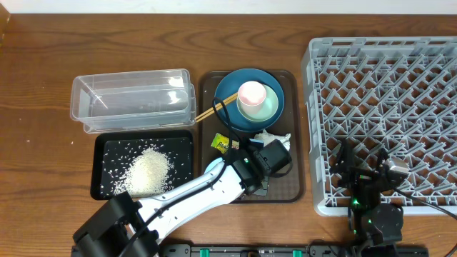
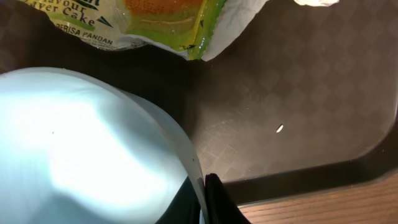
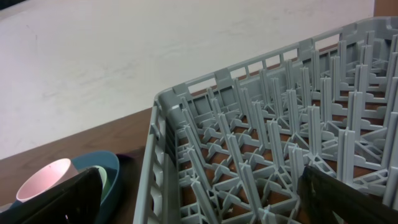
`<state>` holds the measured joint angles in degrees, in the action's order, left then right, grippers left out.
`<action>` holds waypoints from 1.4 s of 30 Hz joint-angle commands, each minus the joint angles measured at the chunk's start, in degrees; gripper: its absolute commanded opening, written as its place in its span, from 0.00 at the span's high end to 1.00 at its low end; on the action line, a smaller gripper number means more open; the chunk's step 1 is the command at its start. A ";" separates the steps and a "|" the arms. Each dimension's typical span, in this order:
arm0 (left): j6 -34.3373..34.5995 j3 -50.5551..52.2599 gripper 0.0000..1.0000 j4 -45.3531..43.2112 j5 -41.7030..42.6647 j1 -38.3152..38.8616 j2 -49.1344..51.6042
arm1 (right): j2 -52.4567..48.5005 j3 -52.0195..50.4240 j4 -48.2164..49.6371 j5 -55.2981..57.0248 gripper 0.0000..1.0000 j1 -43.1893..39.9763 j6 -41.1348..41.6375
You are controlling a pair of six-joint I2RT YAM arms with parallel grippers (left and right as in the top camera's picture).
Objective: Sort waste into correct bins and load items into the dishwasher rack
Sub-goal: 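Carry the emptied bowl back right toward the brown tray, then lower the bowl onto the brown tray and release it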
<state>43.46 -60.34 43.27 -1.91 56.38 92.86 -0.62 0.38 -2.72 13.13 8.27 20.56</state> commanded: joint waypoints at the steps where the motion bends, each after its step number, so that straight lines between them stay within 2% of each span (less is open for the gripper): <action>1: 0.33 0.35 0.89 0.20 -1.79 0.07 0.39 | 0.31 -0.07 -0.26 0.57 0.01 -0.33 -0.28; 7: 0.35 0.35 0.89 0.83 -1.77 0.07 0.39 | 0.31 -0.07 -0.26 0.59 0.01 -0.33 -0.28; 12: 0.33 0.15 0.84 0.94 -3.17 -0.55 0.15 | 0.31 -0.07 -0.26 0.59 0.01 -0.33 -0.28; 21: -0.96 -4.66 0.83 -0.66 -3.28 -6.67 -4.90 | 0.31 -0.07 -0.26 0.57 0.01 -0.33 -0.28; 22: -0.96 -4.66 0.77 -1.55 -3.28 -7.21 -5.57 | 0.31 -0.07 -0.26 0.59 0.01 -0.33 -0.28; 25: -0.92 -4.63 0.68 -4.48 -3.26 -7.72 -6.19 | 0.31 -0.07 -0.26 0.57 0.01 -0.33 -0.28; 28: -0.20 -4.57 0.61 -5.79 -3.30 -7.72 -5.31 | 0.31 -0.07 -0.26 0.59 0.01 -0.33 -0.28; 35: 6.27 -3.74 0.60 -7.21 -3.78 -7.72 -0.74 | 0.31 -0.07 -0.26 0.57 0.01 -0.33 -0.28; 42: 6.40 -3.74 0.60 -11.02 -3.76 -7.72 4.66 | 0.31 -0.07 -0.26 0.59 0.01 -0.33 -0.28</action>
<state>48.69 -64.07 32.82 -4.71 48.84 95.77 -0.62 0.38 -2.74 13.13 8.27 20.56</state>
